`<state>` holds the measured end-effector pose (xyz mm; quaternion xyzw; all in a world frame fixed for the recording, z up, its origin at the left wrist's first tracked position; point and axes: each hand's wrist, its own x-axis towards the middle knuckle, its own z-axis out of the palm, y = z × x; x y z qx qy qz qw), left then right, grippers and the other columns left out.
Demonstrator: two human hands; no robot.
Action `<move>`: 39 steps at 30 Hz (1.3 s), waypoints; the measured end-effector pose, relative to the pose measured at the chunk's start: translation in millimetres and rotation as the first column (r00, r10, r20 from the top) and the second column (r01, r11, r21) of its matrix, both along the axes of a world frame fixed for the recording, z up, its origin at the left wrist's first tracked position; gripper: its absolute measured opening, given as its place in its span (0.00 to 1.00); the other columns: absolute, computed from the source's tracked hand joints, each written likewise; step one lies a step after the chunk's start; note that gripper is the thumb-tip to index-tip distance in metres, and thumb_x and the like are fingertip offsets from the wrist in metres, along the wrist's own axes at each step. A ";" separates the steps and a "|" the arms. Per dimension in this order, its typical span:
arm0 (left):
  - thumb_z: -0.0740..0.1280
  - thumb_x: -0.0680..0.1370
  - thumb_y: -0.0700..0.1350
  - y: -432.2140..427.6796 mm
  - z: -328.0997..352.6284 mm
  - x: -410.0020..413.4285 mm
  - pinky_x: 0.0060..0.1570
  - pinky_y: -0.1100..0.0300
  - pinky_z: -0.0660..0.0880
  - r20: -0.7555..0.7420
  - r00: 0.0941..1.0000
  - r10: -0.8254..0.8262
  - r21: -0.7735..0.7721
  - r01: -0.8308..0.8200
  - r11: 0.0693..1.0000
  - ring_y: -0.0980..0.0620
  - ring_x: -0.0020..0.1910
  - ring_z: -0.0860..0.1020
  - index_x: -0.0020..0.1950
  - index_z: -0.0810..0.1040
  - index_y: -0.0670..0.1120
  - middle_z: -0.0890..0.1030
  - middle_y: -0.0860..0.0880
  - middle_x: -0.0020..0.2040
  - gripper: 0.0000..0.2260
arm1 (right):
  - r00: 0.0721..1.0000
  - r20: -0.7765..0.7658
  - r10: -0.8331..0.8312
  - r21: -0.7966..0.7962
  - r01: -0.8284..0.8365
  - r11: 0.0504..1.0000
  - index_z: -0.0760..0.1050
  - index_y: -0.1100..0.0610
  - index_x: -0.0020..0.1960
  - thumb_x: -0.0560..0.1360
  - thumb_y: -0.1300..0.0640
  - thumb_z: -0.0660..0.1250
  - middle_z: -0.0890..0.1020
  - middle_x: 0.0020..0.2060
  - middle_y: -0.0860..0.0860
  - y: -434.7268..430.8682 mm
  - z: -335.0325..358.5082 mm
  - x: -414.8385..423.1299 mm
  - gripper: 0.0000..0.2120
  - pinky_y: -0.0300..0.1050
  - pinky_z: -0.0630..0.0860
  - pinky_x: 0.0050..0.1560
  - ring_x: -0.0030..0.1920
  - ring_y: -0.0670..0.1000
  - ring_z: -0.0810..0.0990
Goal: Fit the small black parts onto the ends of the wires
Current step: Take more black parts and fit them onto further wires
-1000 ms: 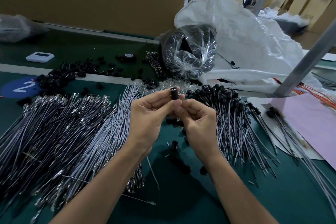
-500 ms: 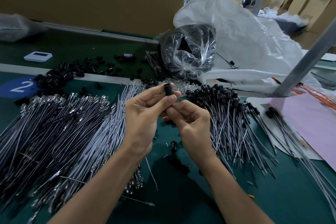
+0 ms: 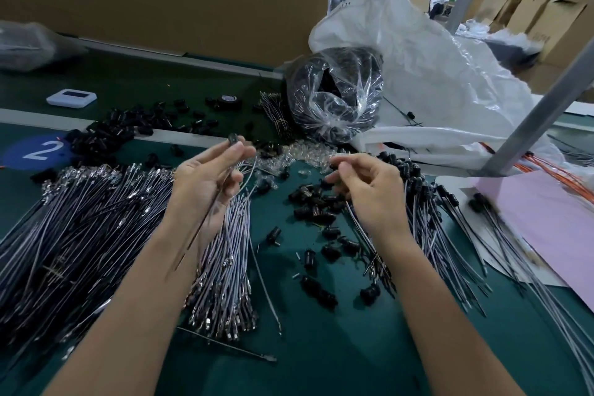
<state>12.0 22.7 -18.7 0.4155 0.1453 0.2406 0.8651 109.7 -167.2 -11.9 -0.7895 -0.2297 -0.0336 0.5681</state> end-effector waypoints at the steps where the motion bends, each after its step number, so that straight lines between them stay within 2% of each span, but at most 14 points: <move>1: 0.71 0.68 0.41 0.9 -2.1 0.6 0.21 0.70 0.70 -0.040 0.999 -0.017 0.033 0.018 0.999 0.59 0.23 0.74 0.50 0.81 0.40 0.85 0.45 0.40 0.12 | 1.000 0.011 0.018 -0.108 -0.016 0.994 0.82 0.56 0.51 0.79 0.64 0.65 0.85 0.39 0.47 3.5 -0.8 6.0 0.09 0.35 0.79 0.41 0.40 0.44 0.83; 3: 0.72 0.67 0.43 -0.5 -6.3 3.3 0.23 0.69 0.72 -0.103 0.994 -0.023 0.072 0.031 0.997 0.58 0.24 0.76 0.50 0.82 0.40 0.86 0.46 0.40 0.13 | 0.995 0.034 0.092 -0.333 -0.075 0.940 0.83 0.56 0.53 0.78 0.64 0.67 0.85 0.45 0.48 16.8 -4.3 12.6 0.09 0.35 0.79 0.48 0.45 0.44 0.83; 6: 0.72 0.71 0.45 -5.6 -10.7 8.1 0.25 0.68 0.72 -0.158 0.987 -0.014 0.132 0.035 0.991 0.57 0.24 0.77 0.50 0.83 0.41 0.86 0.47 0.40 0.11 | 0.982 0.116 0.147 -0.563 -0.057 0.825 0.83 0.55 0.55 0.78 0.59 0.68 0.85 0.49 0.51 44.6 -14.5 17.0 0.08 0.46 0.78 0.57 0.50 0.50 0.82; 11: 0.71 0.74 0.43 -7.8 -13.5 8.7 0.26 0.68 0.71 -0.152 0.988 -0.009 0.182 0.037 0.983 0.56 0.25 0.76 0.50 0.83 0.42 0.86 0.48 0.40 0.07 | 0.972 0.169 0.161 -0.684 -0.002 0.730 0.82 0.55 0.54 0.77 0.55 0.68 0.84 0.48 0.55 80.5 -19.4 20.4 0.08 0.51 0.79 0.51 0.51 0.57 0.81; 15: 0.72 0.74 0.41 -11.3 -14.7 8.6 0.25 0.67 0.69 -0.159 0.987 -0.001 0.238 0.039 0.970 0.56 0.25 0.76 0.51 0.82 0.42 0.86 0.45 0.42 0.07 | 0.956 0.173 0.239 -0.744 -0.032 0.668 0.80 0.55 0.52 0.75 0.63 0.66 0.83 0.45 0.58 91.1 -17.7 22.0 0.09 0.50 0.77 0.43 0.47 0.60 0.80; 18: 0.72 0.75 0.40 -13.0 -16.1 9.9 0.24 0.67 0.68 -0.165 0.986 0.013 0.273 0.033 0.961 0.56 0.26 0.75 0.51 0.83 0.42 0.86 0.45 0.42 0.06 | 0.943 0.186 0.276 -0.786 -0.026 0.618 0.77 0.56 0.47 0.74 0.64 0.65 0.81 0.44 0.58 92.7 -15.3 22.1 0.05 0.49 0.72 0.39 0.46 0.61 0.79; 20: 0.72 0.74 0.41 -13.2 -16.5 10.2 0.25 0.67 0.68 -0.164 0.986 0.019 0.286 0.029 0.958 0.56 0.26 0.75 0.51 0.83 0.42 0.86 0.45 0.42 0.06 | 0.933 0.208 0.295 -0.758 -0.036 0.651 0.78 0.55 0.48 0.74 0.64 0.65 0.82 0.44 0.57 89.9 -15.7 21.6 0.06 0.48 0.71 0.39 0.46 0.60 0.79; 22: 0.73 0.74 0.41 -13.4 -17.0 10.3 0.24 0.68 0.68 -0.163 0.986 0.026 0.304 0.025 0.952 0.56 0.26 0.76 0.51 0.82 0.42 0.86 0.46 0.42 0.08 | 0.937 0.238 0.257 -0.648 -0.044 0.760 0.81 0.56 0.52 0.74 0.63 0.66 0.84 0.44 0.56 83.5 -15.7 21.9 0.09 0.48 0.76 0.42 0.45 0.57 0.81; 24: 0.74 0.73 0.41 -14.1 -17.7 10.9 0.24 0.68 0.68 -0.165 0.986 0.035 0.346 0.025 0.938 0.56 0.26 0.76 0.52 0.82 0.44 0.87 0.46 0.41 0.08 | 0.959 0.234 0.159 -0.450 -0.038 0.892 0.84 0.57 0.51 0.74 0.63 0.68 0.86 0.43 0.53 72.6 -12.5 21.8 0.09 0.42 0.78 0.47 0.43 0.50 0.82; 25: 0.74 0.73 0.40 -15.0 -18.1 11.4 0.24 0.68 0.68 -0.166 0.986 0.036 0.372 0.029 0.928 0.56 0.26 0.76 0.51 0.82 0.44 0.87 0.47 0.41 0.08 | 0.972 0.205 0.115 -0.339 -0.040 0.940 0.84 0.57 0.49 0.73 0.64 0.70 0.86 0.41 0.51 65.1 -10.6 21.0 0.07 0.37 0.77 0.46 0.40 0.45 0.82; 27: 0.74 0.73 0.39 -17.6 -19.0 12.4 0.24 0.68 0.69 -0.166 0.986 0.031 0.444 0.047 0.895 0.56 0.26 0.77 0.49 0.83 0.46 0.87 0.48 0.40 0.07 | 0.990 0.116 0.078 -0.138 -0.062 0.988 0.83 0.55 0.46 0.71 0.64 0.73 0.85 0.37 0.46 45.2 -8.2 17.0 0.06 0.33 0.77 0.43 0.37 0.40 0.82; 29: 0.75 0.72 0.37 -21.7 -19.9 13.9 0.24 0.67 0.71 -0.164 0.986 0.019 0.532 0.072 0.843 0.56 0.27 0.78 0.46 0.84 0.50 0.86 0.48 0.39 0.08 | 0.993 0.069 0.100 -0.008 -0.099 0.995 0.83 0.54 0.46 0.71 0.64 0.75 0.85 0.38 0.47 23.7 -8.1 10.4 0.07 0.37 0.80 0.45 0.40 0.42 0.84; 34: 0.75 0.72 0.36 -31.4 -22.2 16.6 0.27 0.66 0.73 -0.156 0.986 -0.052 0.655 0.143 0.742 0.56 0.29 0.79 0.45 0.85 0.52 0.86 0.49 0.37 0.10 | 0.984 0.099 0.146 0.014 -0.148 0.989 0.83 0.56 0.47 0.71 0.65 0.75 0.86 0.41 0.48 2.3 -9.8 -2.8 0.08 0.40 0.80 0.48 0.43 0.46 0.85; 39: 0.75 0.71 0.35 -31.1 -23.2 14.7 0.29 0.65 0.76 -0.146 0.984 -0.100 0.687 0.174 0.706 0.55 0.31 0.80 0.47 0.85 0.51 0.86 0.49 0.37 0.11 | 0.979 0.136 0.152 -0.055 -0.146 0.988 0.83 0.56 0.47 0.71 0.65 0.75 0.85 0.40 0.47 0.5 -8.6 -6.3 0.07 0.43 0.81 0.48 0.42 0.45 0.84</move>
